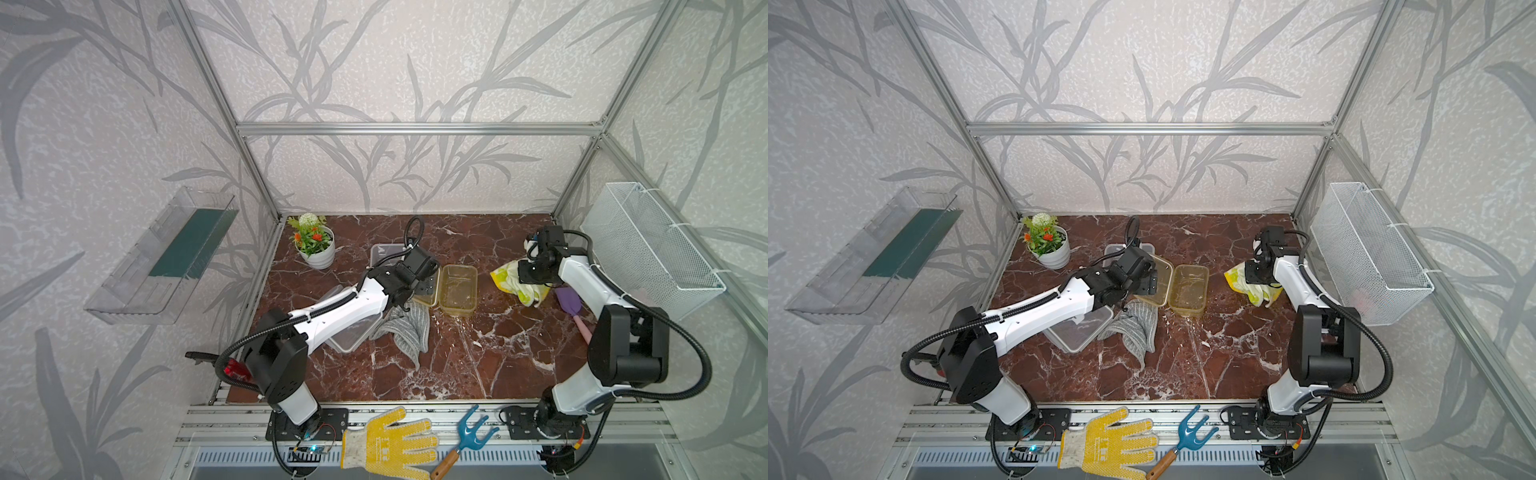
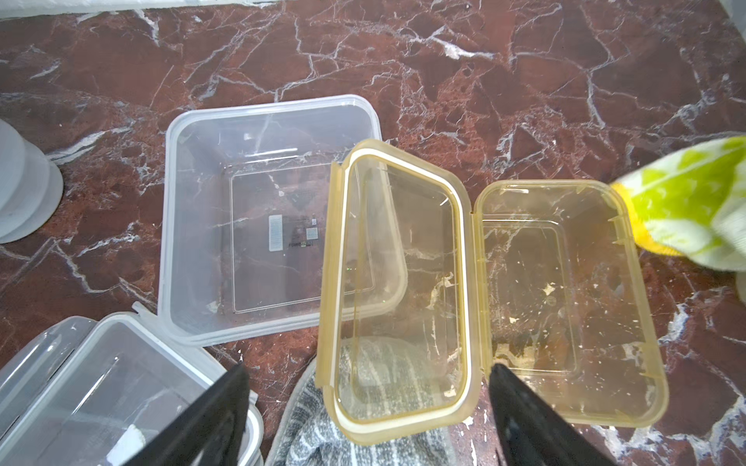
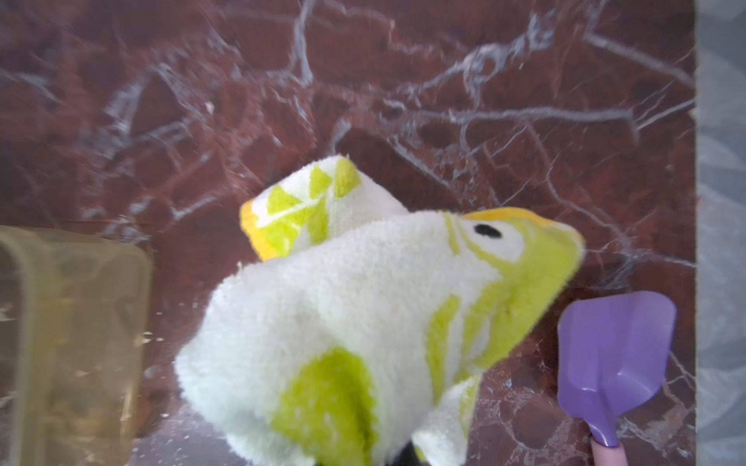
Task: Wipe the insides of the lunch boxes
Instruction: Pick up the cleaning item at the center of the board, then wipe the dirt inside the lunch box.
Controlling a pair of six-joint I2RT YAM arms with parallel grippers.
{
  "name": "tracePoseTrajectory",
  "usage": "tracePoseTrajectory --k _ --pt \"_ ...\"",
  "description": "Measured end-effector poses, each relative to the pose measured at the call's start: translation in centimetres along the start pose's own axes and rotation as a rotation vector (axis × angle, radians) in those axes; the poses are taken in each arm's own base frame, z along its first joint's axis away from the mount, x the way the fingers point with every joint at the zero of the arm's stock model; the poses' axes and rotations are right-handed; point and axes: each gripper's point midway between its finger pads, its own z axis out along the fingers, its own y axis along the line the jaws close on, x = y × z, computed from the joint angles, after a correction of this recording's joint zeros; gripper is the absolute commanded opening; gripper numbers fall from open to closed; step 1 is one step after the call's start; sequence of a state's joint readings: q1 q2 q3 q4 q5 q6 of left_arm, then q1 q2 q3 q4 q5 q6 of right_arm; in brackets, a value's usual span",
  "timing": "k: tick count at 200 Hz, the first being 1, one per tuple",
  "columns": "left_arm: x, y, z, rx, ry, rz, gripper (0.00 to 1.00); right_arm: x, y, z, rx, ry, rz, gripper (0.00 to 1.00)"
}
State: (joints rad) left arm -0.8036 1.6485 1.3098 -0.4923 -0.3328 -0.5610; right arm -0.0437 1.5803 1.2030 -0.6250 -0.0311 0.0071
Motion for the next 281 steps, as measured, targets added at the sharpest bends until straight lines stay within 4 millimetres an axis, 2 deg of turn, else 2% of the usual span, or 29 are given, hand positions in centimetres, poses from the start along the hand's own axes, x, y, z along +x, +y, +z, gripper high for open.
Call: tracePoseTrajectory --k 47,76,107,137,161,176,197,227,247,281 --pt "1.4 -0.4 1.1 0.012 0.06 0.033 0.87 -2.5 3.0 -7.0 -0.126 -0.197 0.034 0.0" --pt "1.3 -1.4 1.5 0.04 0.08 0.048 0.83 -3.4 5.2 -11.1 -0.223 -0.3 0.031 0.0" --pt "1.4 -1.9 1.7 0.057 0.095 0.055 0.82 -3.4 9.9 -14.4 -0.37 -0.356 -0.029 0.0" --pt "1.3 -1.8 1.7 0.059 0.097 0.047 0.81 -1.9 14.8 -15.3 -0.492 -0.325 -0.091 0.0" --pt "1.5 -1.6 1.0 0.072 0.094 0.04 0.8 0.7 18.1 -14.4 -0.556 -0.256 -0.135 0.0" --pt "1.2 -1.7 0.0 0.079 0.076 0.042 0.8 2.4 19.1 -13.0 -0.566 -0.194 -0.147 0.0" --pt "0.3 -2.1 -1.8 0.105 0.035 0.036 0.8 4.0 19.2 -10.3 -0.542 -0.105 -0.141 0.0" --pt "-0.2 -2.1 -4.2 0.15 -0.005 0.001 0.8 6.1 18.1 -5.8 -0.442 0.018 -0.142 0.0" --pt "1.3 -1.9 -4.6 0.163 0.019 -0.036 0.8 7.1 17.4 -4.1 -0.389 0.068 -0.146 0.0" --pt "6.4 -0.2 -2.5 0.101 0.13 -0.111 0.83 7.4 17.1 -2.1 -0.344 0.11 -0.161 0.0"
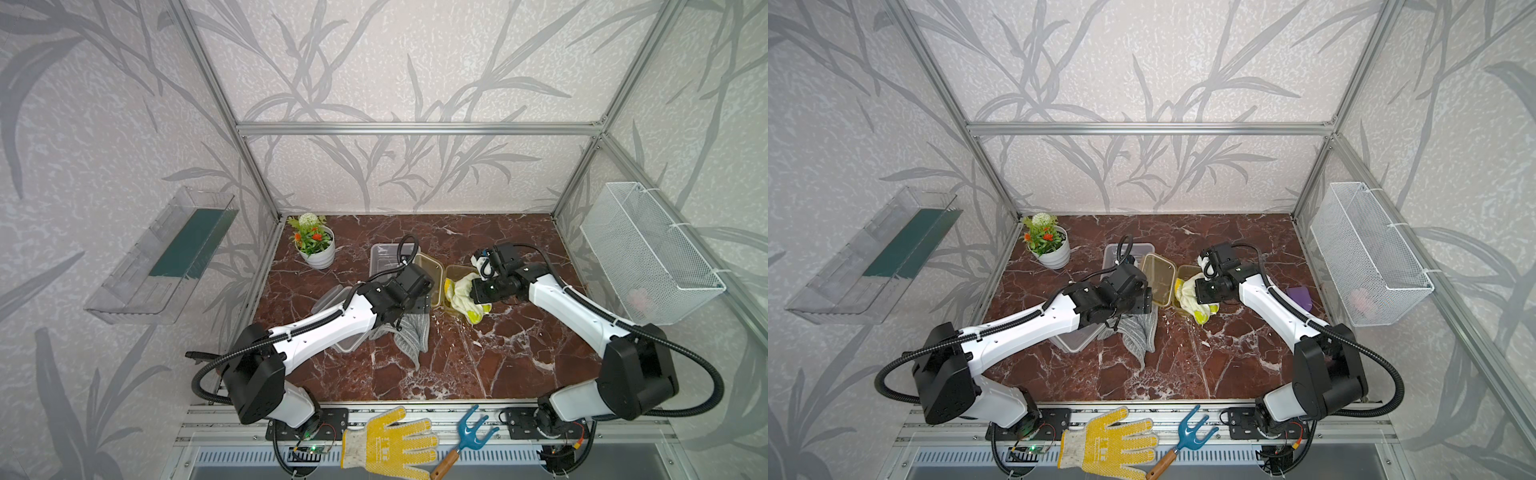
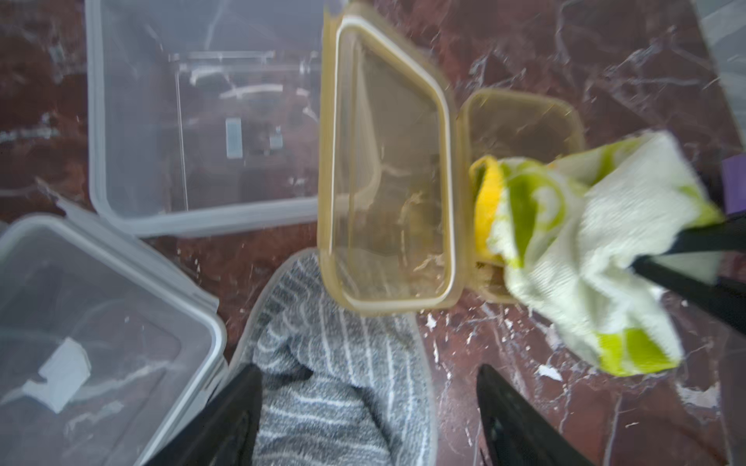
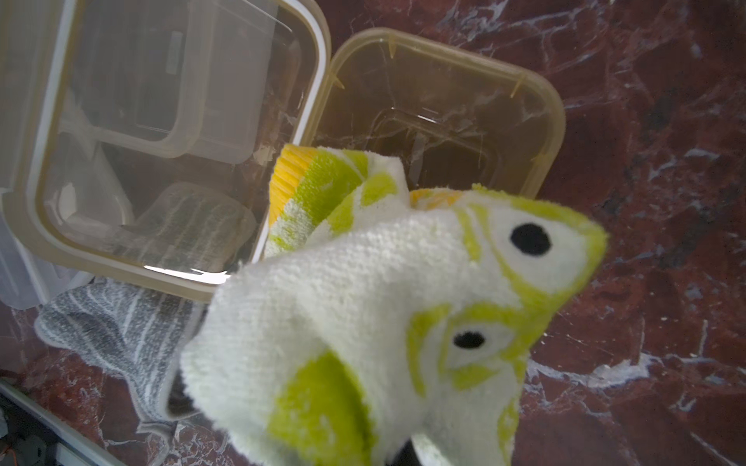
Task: Wipe the insides of the lunch boxes
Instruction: Wipe the dirt inside the lunch box.
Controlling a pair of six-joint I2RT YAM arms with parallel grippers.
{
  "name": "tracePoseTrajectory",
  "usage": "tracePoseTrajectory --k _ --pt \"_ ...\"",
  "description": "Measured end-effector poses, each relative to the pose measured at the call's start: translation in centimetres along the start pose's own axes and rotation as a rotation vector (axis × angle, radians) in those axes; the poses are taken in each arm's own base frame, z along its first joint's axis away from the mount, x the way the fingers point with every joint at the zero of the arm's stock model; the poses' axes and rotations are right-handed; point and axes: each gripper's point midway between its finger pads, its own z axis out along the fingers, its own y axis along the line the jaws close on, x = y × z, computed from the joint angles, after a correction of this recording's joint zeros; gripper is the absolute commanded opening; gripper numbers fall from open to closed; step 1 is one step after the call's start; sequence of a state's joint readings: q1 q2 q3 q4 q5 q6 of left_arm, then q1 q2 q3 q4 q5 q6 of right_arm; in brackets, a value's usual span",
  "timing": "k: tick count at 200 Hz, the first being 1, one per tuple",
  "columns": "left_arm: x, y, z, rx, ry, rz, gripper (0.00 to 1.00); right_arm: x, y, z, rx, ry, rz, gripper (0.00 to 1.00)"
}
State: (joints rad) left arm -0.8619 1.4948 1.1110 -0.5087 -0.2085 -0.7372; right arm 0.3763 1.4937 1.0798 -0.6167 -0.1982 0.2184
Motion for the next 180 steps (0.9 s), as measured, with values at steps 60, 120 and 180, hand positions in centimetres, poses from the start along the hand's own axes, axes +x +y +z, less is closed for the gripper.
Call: tracePoseTrajectory --k 60,120,180 --pt "1.4 1.2 2.4 0.049 0.027 -0.171 0.87 0.9 -0.8 3.1 0.02 0.091 0.012 0.0" --pt "-1.1 0.5 3.9 0.141 0.014 -0.25 0.84 1.1 -1.0 4.3 0.022 0.125 0.016 0.0" --pt "-0.4 -0.2 6.1 0.148 0.069 -0.261 0.65 1.3 -1.0 4.5 0.019 0.136 0.014 0.0"
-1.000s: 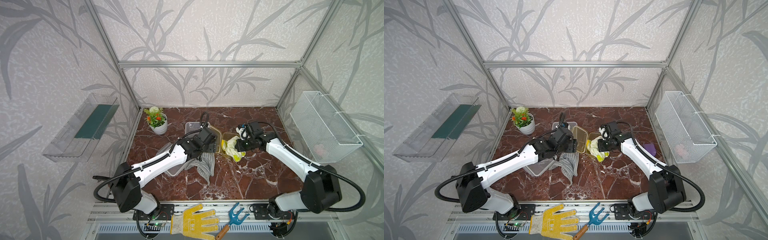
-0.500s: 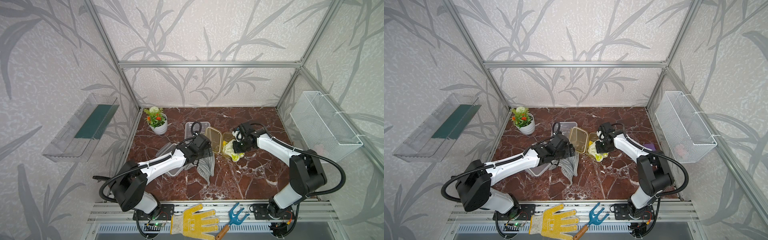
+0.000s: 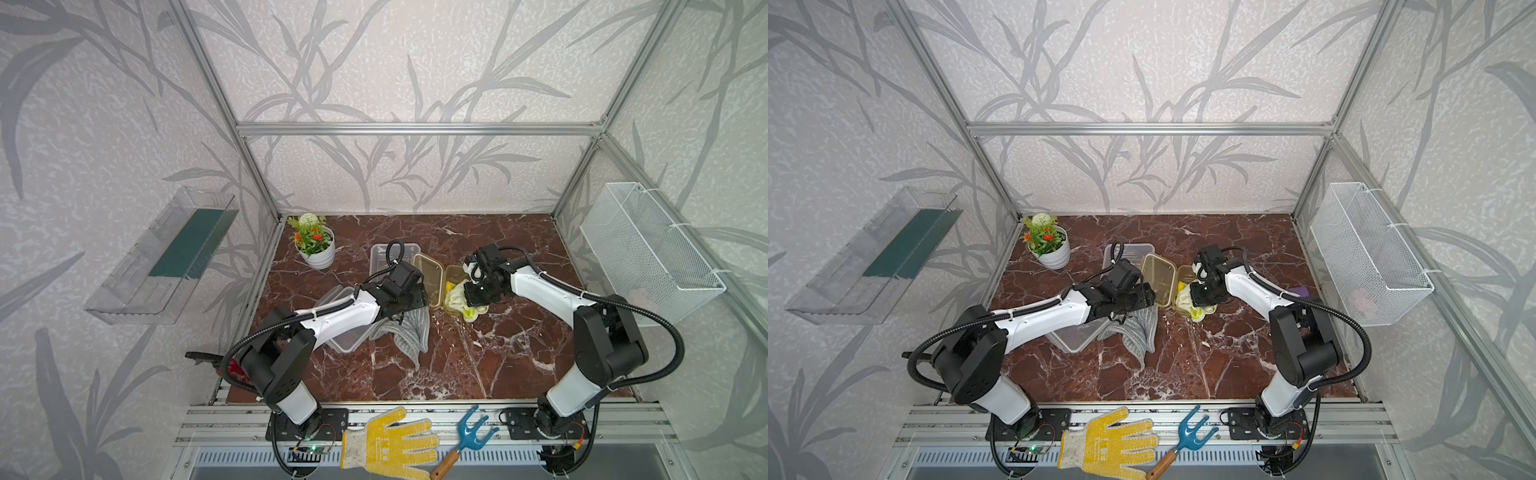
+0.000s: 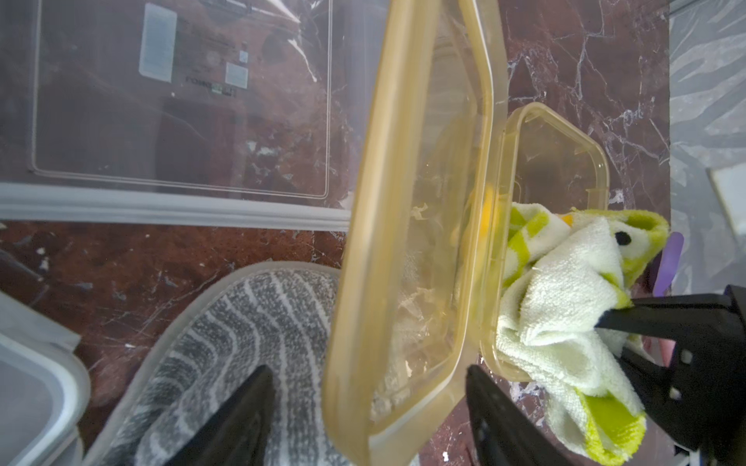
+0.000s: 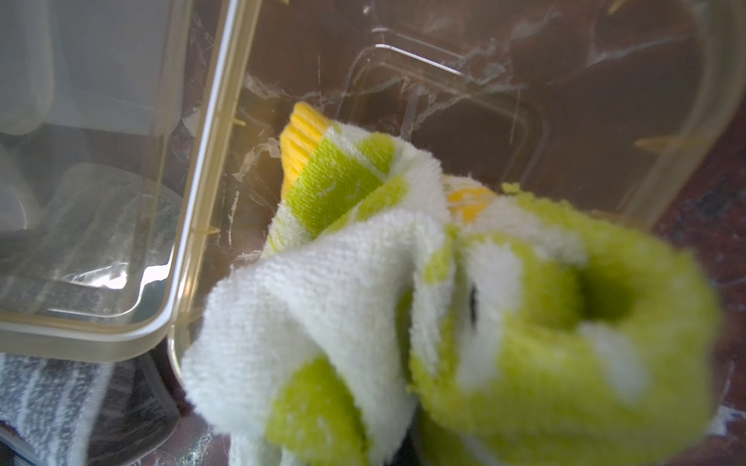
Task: Wipe the insides of the lunch boxes
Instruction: Wipe the dirt inside the lunch box.
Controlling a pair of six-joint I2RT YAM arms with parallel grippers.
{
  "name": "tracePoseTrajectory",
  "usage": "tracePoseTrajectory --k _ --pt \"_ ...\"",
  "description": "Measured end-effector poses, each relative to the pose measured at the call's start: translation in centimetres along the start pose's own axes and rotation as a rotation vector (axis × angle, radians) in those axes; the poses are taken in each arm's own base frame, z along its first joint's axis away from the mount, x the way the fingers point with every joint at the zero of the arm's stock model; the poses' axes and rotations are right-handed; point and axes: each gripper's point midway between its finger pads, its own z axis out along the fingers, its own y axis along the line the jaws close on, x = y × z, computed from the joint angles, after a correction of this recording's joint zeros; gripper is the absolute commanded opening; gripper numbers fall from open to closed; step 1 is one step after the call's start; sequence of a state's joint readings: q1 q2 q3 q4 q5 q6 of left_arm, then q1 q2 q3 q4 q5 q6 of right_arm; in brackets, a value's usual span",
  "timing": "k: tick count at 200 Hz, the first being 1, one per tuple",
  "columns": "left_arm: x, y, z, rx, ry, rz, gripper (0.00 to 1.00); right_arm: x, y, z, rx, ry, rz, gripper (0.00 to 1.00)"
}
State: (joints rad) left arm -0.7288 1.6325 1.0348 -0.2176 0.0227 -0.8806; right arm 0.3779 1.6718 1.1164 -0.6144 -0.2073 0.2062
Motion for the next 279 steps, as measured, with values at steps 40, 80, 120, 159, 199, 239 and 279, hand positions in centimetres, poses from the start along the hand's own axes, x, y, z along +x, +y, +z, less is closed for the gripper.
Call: tracePoseTrajectory --k 40,80,120,159,199,239,279 --pt "-0.9 -1.0 1.3 0.019 0.002 -0.015 0.5 0.3 0.0 1.1 -0.007 0.035 0.006 0.0" --pt "-1.2 -1.2 2.2 0.019 0.008 -0.014 0.31 0.7 0.4 2.0 -0.033 0.067 0.016 0.0" --pt "-2.3 -2.5 1.9 0.044 -0.014 0.004 0.2 1.1 1.5 2.5 -0.087 0.091 0.033 0.0" --pt "-3.1 -3.4 1.6 0.072 -0.029 0.01 0.14 1.0 3.1 2.8 -0.18 0.088 0.08 0.0" --pt "-3.3 -3.2 1.6 0.067 -0.031 0.015 0.14 0.5 4.3 3.3 -0.257 0.077 0.154 0.0" --pt "-3.4 -3.1 1.6 0.061 -0.033 0.031 0.14 0.4 4.6 3.7 -0.275 0.086 0.18 0.0" --pt "-3.5 -3.1 1.2 0.04 -0.028 0.061 0.14 0.9 4.6 3.9 -0.143 0.146 0.023 0.0"
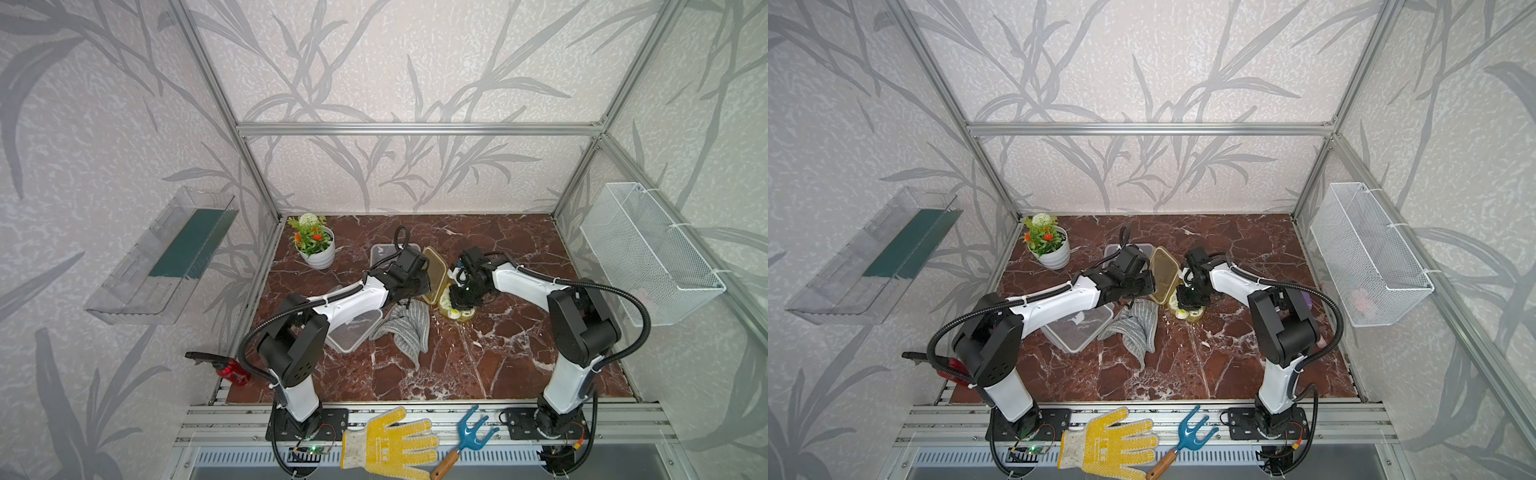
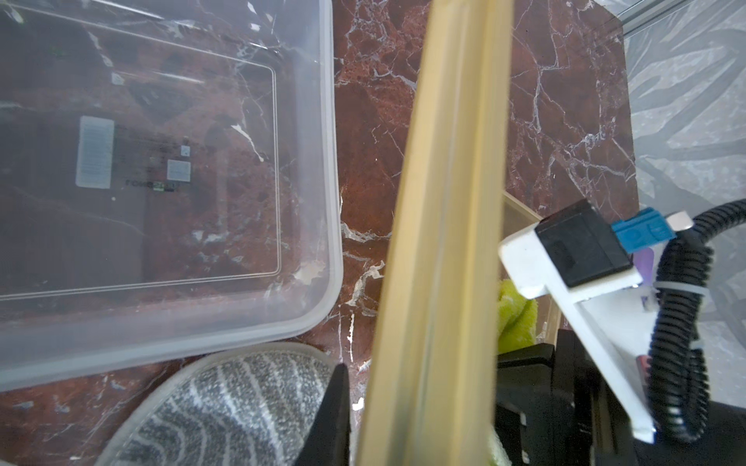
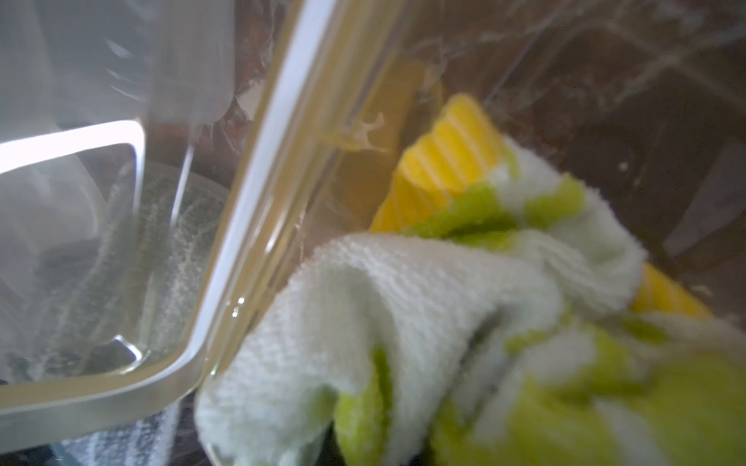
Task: Wipe the insides of the lunch boxes
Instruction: Wipe the dirt inside the lunch box.
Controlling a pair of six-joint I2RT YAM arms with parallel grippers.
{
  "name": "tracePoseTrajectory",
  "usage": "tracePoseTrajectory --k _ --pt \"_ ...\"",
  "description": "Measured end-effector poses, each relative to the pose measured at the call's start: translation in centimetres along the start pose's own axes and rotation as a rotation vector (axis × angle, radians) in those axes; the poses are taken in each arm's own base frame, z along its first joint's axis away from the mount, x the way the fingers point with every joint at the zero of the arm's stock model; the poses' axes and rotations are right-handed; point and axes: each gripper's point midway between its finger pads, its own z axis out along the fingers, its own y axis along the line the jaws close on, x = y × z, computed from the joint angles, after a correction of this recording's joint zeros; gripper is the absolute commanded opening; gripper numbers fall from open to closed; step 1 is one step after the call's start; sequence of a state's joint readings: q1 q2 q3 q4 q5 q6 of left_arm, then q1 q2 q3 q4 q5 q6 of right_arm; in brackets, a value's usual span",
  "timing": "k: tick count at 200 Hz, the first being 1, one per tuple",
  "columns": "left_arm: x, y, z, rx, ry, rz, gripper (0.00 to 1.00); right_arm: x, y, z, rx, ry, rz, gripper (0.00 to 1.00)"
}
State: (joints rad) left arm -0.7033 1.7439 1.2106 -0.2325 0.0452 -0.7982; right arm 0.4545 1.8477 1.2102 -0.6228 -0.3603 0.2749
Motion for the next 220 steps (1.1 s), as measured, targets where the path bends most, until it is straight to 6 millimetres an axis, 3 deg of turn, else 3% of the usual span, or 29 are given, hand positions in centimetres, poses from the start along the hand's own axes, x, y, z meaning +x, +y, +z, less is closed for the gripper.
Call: tracePoseTrajectory --k 30,85,129,165,220 --pt "-0.2 0.3 -0.2 -0.023 -0.003 0.03 0.14 1.0 -1.1 0.0 0.097 0.063 -0.071 0.0" --pt "-0.2 0.2 -0.4 -0.031 -0.002 0.074 0.14 1.7 -3.2 -1.9 0.28 0.133 -0.147 0.0" --pt "-0.4 -0.2 -0.6 -0.018 0.0 0.095 0.13 0.2 -4.8 -3.5 0.489 0.109 -0.227 0.0" --pt "-0.1 -0.5 -0.6 -0.002 0.016 0.102 0.13 -0.7 -6.5 -2.7 0.656 0.108 -0.277 0.0" --pt "0.2 -0.8 -0.6 0.022 0.036 0.117 0.12 -2.2 -7.6 -1.9 0.663 0.014 -0.22 0.0"
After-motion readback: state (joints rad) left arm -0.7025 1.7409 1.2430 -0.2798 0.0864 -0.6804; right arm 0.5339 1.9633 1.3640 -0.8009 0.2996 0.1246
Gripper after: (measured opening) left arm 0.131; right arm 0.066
